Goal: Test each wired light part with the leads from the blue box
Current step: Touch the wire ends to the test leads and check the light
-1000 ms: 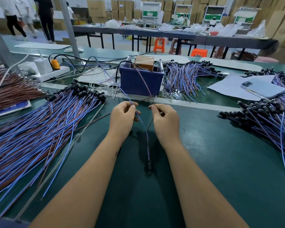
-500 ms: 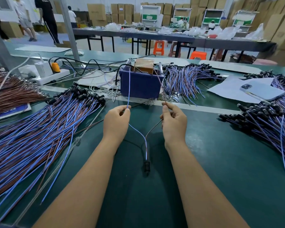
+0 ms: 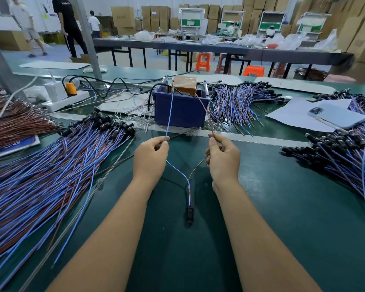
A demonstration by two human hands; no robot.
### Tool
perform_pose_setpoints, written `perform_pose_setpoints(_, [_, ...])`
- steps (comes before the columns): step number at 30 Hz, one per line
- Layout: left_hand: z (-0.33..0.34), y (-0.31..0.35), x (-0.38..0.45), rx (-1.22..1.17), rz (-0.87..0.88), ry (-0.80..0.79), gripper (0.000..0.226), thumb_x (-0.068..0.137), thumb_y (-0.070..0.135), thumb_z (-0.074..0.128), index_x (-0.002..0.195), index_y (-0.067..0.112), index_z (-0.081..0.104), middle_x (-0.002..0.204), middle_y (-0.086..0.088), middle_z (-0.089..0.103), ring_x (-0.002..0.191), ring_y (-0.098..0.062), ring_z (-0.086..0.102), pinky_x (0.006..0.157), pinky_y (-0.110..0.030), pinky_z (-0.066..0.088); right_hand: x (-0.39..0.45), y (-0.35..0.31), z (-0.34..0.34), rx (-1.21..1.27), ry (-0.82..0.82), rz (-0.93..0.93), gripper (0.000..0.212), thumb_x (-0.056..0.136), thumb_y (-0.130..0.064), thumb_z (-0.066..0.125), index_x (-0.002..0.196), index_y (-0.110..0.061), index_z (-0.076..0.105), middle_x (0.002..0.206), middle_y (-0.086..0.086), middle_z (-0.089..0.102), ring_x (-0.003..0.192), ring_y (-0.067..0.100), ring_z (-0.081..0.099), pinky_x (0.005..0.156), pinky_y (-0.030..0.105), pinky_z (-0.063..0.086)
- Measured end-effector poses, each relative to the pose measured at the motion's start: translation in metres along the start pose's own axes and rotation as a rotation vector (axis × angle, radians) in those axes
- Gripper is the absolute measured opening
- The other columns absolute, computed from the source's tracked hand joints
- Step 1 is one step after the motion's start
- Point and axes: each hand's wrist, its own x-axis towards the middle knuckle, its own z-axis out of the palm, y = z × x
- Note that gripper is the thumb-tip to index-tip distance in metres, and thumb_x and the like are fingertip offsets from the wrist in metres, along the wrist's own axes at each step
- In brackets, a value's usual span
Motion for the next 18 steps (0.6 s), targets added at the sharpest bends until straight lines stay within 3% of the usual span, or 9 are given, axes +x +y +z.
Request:
perform_pose_setpoints(4, [-0.0001,-0.0011,0.0010,0.002,-0.002,-0.002,0.022,0.091,0.022,0.055,0.086,0.041,0.065,0.056,0.007,0.050,0.054,-0.012,0.041,0.056,-0.029,0.037,0.0008,0.0009,0.0003,-0.002,0.002,0.011,0.016,0.098,-0.013,0.054,0.097,-0.025,0.066,0.062,0.001,0.051,0.042,0.007,0.041,0.043,0.019,0.036])
perform_pose_setpoints(11, [0.0006,-0.0015,0.0021,0.029,-0.016,0.000,0.019,0.092,0.023,0.055,0.093,0.037,0.067,0.055,0.008,0.052,0.048,-0.008,0.039,0.053,-0.027,0.037,0.0013,0.0001,-0.0007,0.002,-0.012,0.022,0.016,0.098,-0.013,0.054,0.098,-0.024,0.065,0.063,0.001,0.052,0.039,0.004,0.042,0.041,0.019,0.038])
perform_pose_setpoints(18, [-0.0006,-0.0013,0.0036,0.085,-0.008,-0.006,0.022,0.093,0.024,0.054,0.105,0.028,0.072,0.064,-0.003,0.059,0.059,-0.015,0.048,0.058,-0.030,0.040,0.0016,0.0001,-0.0006,-0.018,-0.018,0.023,0.016,0.098,-0.014,0.054,0.105,-0.020,0.067,0.064,0.003,0.053,0.039,0.005,0.043,0.039,0.019,0.038])
